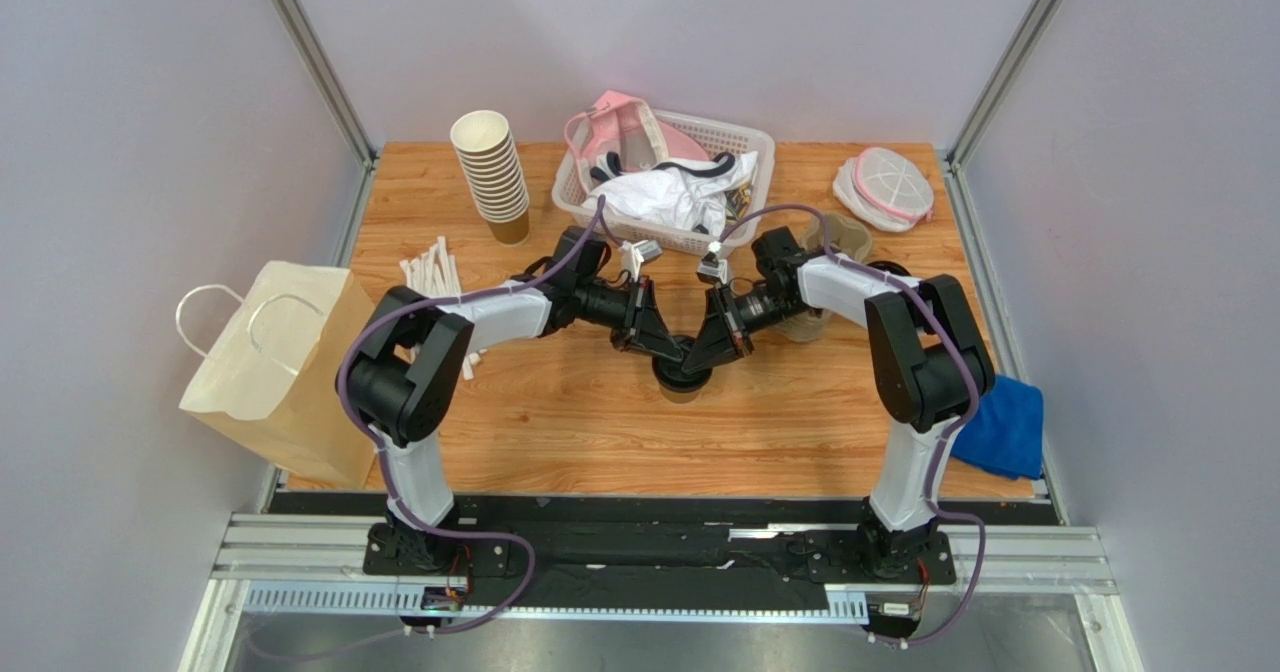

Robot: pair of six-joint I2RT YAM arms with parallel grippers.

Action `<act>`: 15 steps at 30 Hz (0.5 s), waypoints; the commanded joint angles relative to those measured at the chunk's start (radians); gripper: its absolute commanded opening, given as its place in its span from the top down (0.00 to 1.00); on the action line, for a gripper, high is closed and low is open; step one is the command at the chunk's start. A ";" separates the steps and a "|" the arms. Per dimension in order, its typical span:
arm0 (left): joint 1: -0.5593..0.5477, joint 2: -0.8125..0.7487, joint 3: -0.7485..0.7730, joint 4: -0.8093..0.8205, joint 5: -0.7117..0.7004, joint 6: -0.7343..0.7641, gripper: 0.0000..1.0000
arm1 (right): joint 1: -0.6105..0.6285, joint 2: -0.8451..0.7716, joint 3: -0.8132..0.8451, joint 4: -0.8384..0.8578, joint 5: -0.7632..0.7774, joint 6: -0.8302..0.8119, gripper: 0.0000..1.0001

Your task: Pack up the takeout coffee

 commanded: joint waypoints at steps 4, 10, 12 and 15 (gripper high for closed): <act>-0.001 0.051 -0.011 -0.095 -0.099 0.085 1.00 | -0.007 0.070 -0.075 0.044 0.181 -0.052 1.00; 0.012 0.117 0.001 -0.093 -0.080 0.067 1.00 | -0.008 0.075 -0.082 0.075 0.250 -0.032 1.00; 0.013 0.122 0.003 -0.094 -0.074 0.065 1.00 | -0.007 0.075 -0.082 0.078 0.265 -0.030 1.00; 0.015 0.114 -0.002 -0.081 -0.065 0.071 1.00 | -0.007 0.067 -0.078 0.076 0.255 -0.022 1.00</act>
